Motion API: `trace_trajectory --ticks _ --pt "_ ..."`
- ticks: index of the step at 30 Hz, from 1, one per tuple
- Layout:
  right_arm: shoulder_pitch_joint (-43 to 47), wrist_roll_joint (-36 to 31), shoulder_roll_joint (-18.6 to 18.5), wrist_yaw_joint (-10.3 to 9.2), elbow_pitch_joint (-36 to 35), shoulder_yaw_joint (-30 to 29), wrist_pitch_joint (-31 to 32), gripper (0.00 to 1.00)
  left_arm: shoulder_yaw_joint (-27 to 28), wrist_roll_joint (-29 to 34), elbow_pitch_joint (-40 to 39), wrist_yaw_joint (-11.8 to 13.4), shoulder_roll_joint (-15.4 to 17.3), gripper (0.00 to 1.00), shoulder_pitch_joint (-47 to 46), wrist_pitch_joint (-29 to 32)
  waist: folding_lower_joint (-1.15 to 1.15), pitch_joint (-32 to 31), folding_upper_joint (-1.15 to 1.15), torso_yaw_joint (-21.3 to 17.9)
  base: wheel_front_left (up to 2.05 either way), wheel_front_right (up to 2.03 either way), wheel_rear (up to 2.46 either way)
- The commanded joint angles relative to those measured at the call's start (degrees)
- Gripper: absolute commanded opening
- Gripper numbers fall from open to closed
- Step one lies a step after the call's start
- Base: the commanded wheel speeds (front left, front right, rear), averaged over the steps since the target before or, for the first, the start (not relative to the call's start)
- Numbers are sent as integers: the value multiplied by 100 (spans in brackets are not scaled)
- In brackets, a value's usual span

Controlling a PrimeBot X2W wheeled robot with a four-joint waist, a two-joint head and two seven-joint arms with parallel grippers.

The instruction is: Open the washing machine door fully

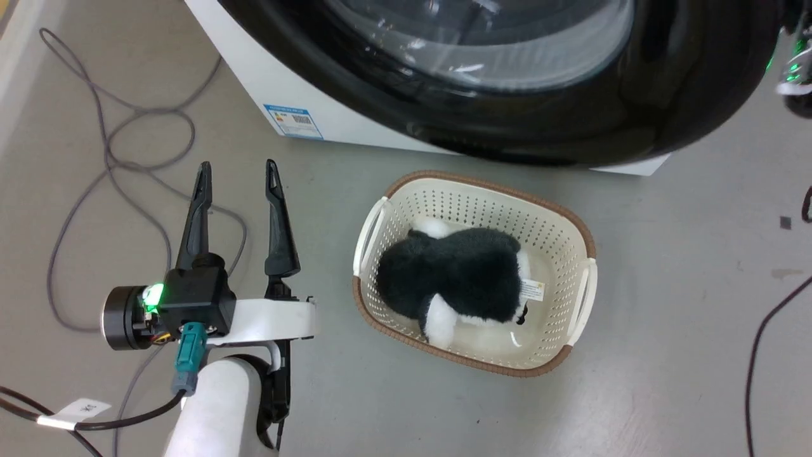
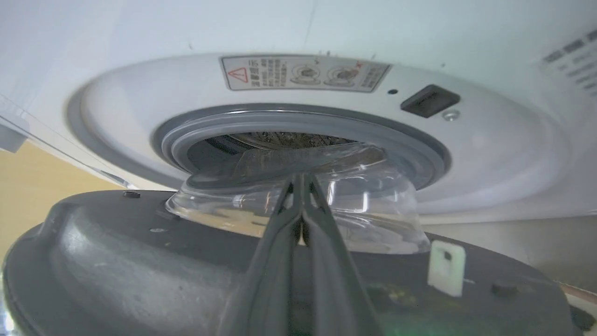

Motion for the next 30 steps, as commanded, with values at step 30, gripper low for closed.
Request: trace_trajectory --ticks 30 --pt "3257 406 827 7 -2560 728 1026 0 266 171 386 -183 7 100 803 -52 0 -1383 0 -523 0 0 0"
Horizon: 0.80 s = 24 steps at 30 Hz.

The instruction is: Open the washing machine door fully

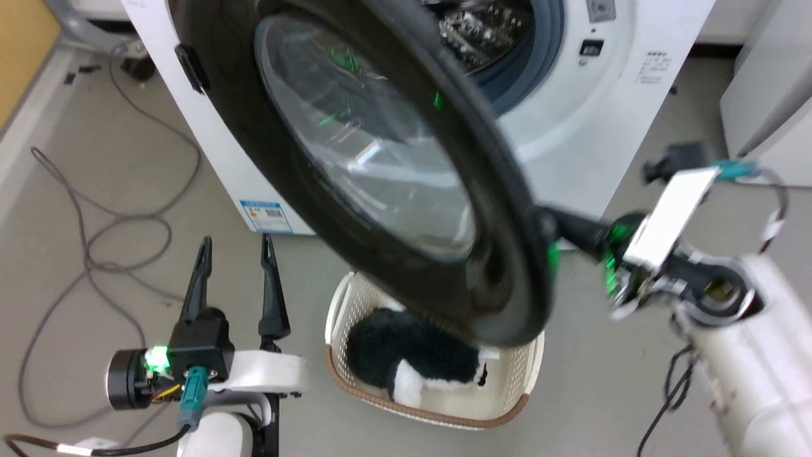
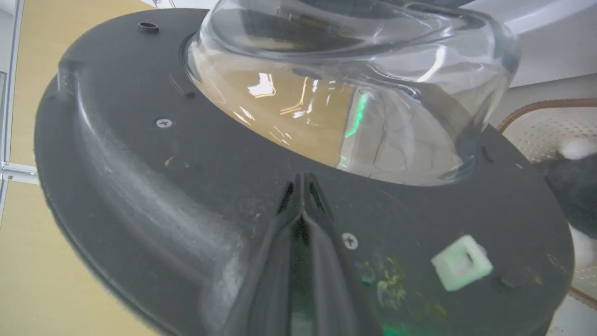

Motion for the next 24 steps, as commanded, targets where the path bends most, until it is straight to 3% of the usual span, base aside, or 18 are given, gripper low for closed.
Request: trace_trajectory --ticks 1,10,14,20,24 --pt "246 44 106 7 -150 81 66 0 8 44 28 -31 9 100 73 -32 0 -103 0 -10 0 0 0" --pt "1271 11 427 7 -923 477 170 0 6 58 176 -81 9 100 295 -32 0 -428 0 -6 0 0 0" --pt "1809 45 739 7 -1259 754 228 0 29 51 253 -107 13 100 362 -32 0 -567 0 4 0 0 0" --pt "2056 -12 888 7 -1414 947 223 0 51 53 285 -113 13 100 401 -32 0 -625 0 -12 0 0 0" --pt "2151 -160 931 7 -1601 512 -456 0 70 58 310 -119 16 100 467 -32 0 -727 0 -26 0 0 0"
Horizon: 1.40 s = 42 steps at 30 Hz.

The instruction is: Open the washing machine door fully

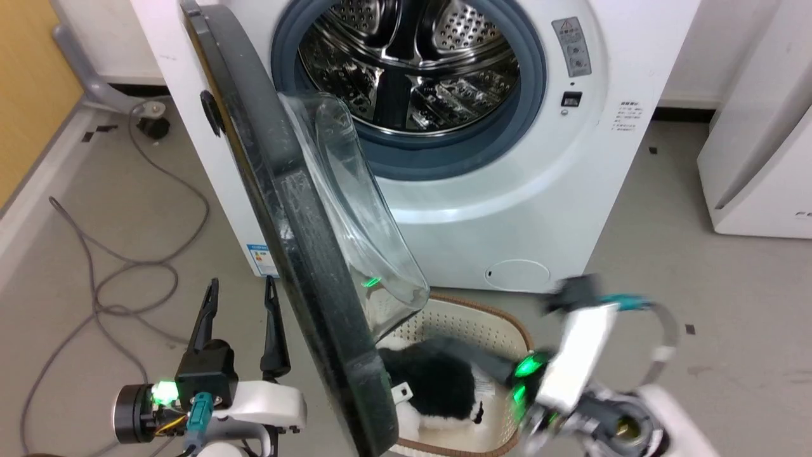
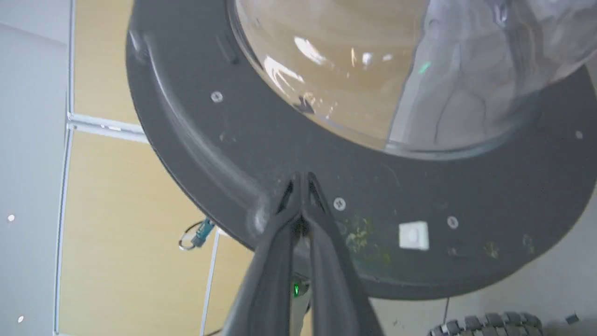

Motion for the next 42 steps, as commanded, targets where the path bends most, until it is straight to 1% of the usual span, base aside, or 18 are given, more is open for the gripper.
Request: trace_trajectory --ticks 1,3,5,8,10,11,14,16,18,20,22,24,26,29,31,34,42 --pt "63 -28 25 6 -59 -128 -170 0 18 56 9 -18 15 100 78 -30 0 -30 0 -2 0 0 0" --pt "71 -117 67 6 -170 -497 -752 0 33 53 10 -20 18 100 99 -30 0 -53 0 -10 0 0 0" --pt "52 -362 92 6 -320 -806 -1406 0 61 43 11 -25 27 100 104 -30 0 -68 0 -29 0 0 0" --pt "48 -657 119 6 -582 -1149 -2246 0 97 36 5 -26 31 100 115 -30 0 -78 0 -63 0 0 0" --pt "65 -701 146 6 -742 -1443 -2835 0 118 35 -3 -25 31 100 116 -30 0 -79 0 -89 0 0 0" --pt "48 -849 115 6 -831 -1525 -3088 0 129 35 -6 -24 31 100 119 -30 0 -83 0 -106 0 0 0" --pt "36 -1481 -105 6 -1014 -1665 -3892 0 161 40 -23 -19 35 100 133 -30 0 -89 0 -152 0 0 0" --pt "44 -2107 -382 6 -1036 -1658 -4451 0 189 39 -34 -14 40 100 140 -30 0 -85 0 -182 0 0 0" --pt "58 -2890 -690 6 -998 -1598 -4858 0 215 38 -46 -11 42 100 145 -30 0 -78 0 -207 0 0 0" --pt "89 -3760 -879 6 -919 -1682 -5021 0 241 37 -57 -8 45 100 151 -30 0 -68 0 -234 0 0 0" --pt "117 -4676 -913 6 -932 -1918 -5057 0 267 37 -73 -3 47 100 156 -30 0 -51 0 -263 0 0 0" --pt "178 -5674 -818 6 -1073 -2232 -5061 0 286 38 -94 2 46 100 159 -30 0 -22 0 -285 0 0 0" --pt "305 -6671 -745 6 -1204 -2355 -5063 0 299 37 -103 -1 46 100 147 -30 0 9 0 -298 0 0 0" --pt "546 -7576 -495 6 -1292 -2459 -5064 0 307 40 -104 -4 44 100 124 -30 0 43 0 -306 0 0 0" --pt "696 -7925 -332 6 -1240 -2515 -5064 0 310 37 -104 -1 42 100 108 -30 0 62 0 -308 0 0 0" --pt "894 -8324 -193 6 -1056 -2563 -5064 0 299 34 -101 -8 39 100 88 -30 0 76 0 -294 0 0 0" --pt "1470 -8717 108 6 -311 -2766 -5065 0 207 37 -71 0 29 100 104 -30 0 1 0 -195 0 0 0"
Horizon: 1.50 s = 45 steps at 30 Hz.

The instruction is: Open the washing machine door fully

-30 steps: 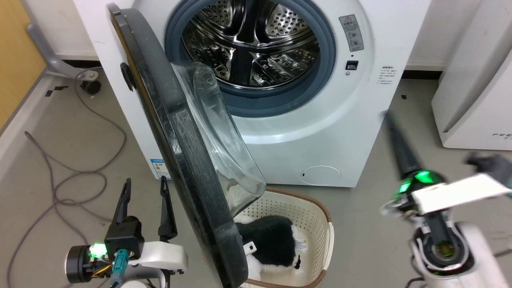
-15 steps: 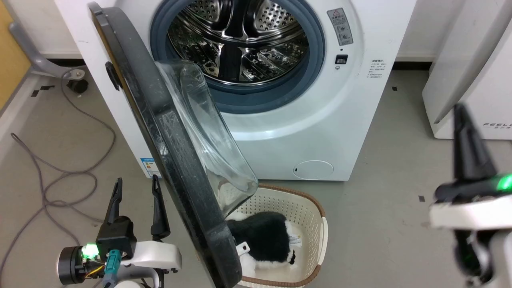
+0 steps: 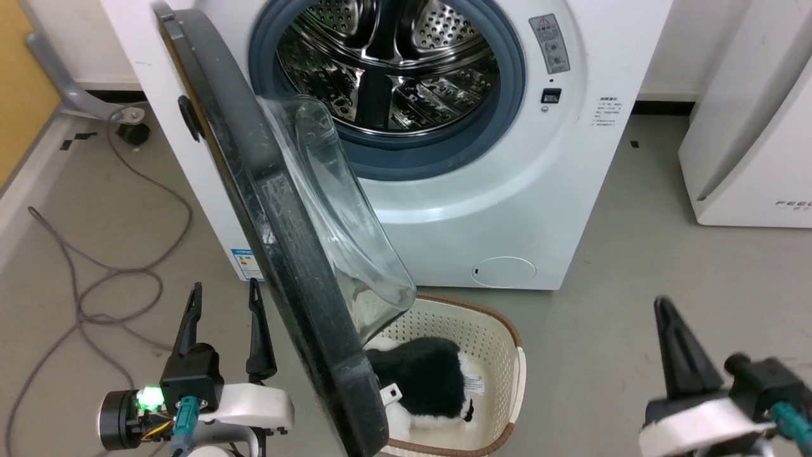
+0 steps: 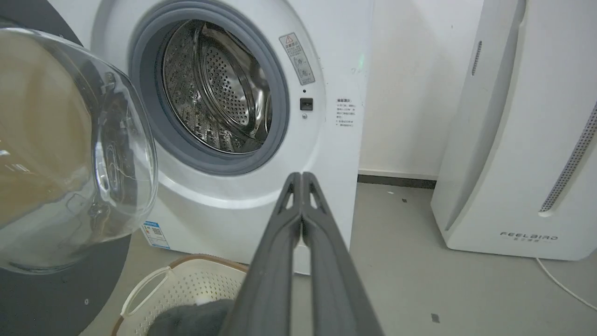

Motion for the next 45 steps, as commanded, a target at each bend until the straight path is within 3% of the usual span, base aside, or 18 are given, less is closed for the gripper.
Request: trace_trajectory --ticks 1,2,3,4,5,17,18,19,25,32,39,45 --pt "108 -40 47 3 73 -37 -24 0 -4 6 6 -2 9 100 18 -32 0 -24 0 23 0 0 0" --pt "157 -67 68 3 144 -55 -24 0 -9 6 13 -2 8 100 26 -32 0 -49 0 30 0 0 0" --pt "199 -87 87 3 202 -75 -24 38 -15 8 17 -2 7 100 37 -32 0 -63 0 38 0 0 0" --pt "231 -105 104 3 247 -95 -24 89 -21 9 21 -3 7 100 46 -32 0 -77 0 46 0 0 0" --pt "252 -116 117 3 266 -107 -24 100 -27 10 25 -4 6 100 54 -32 0 -90 0 52 0 0 0" --pt "385 -10 167 3 434 -187 -25 100 -32 -45 122 -10 -1 100 117 -32 0 -223 0 82 0 0 0" --pt "396 2 167 3 452 -189 -25 100 -15 -44 130 -1 -1 35 115 -32 0 -232 0 86 0 0 0" --pt "404 6 167 3 471 -189 -25 100 7 -41 119 8 -1 0 107 -32 0 -242 0 88 0 0 0" --pt "445 52 168 3 506 -216 -25 100 246 -5 -238 162 38 0 55 -32 0 -300 0 114 0 0 0" --pt "487 100 168 3 454 -225 -25 100 234 137 -1585 151 106 0 -160 -32 0 -322 0 172 0 0 0" --pt "498 131 168 3 445 -211 -25 100 -485 322 -2731 -41 119 0 -385 -32 0 -340 0 210 0 0 0" --pt "501 166 168 3 470 -175 -25 100 -1357 399 -3059 -270 108 0 -484 -32 0 -354 0 215 0 0 0"
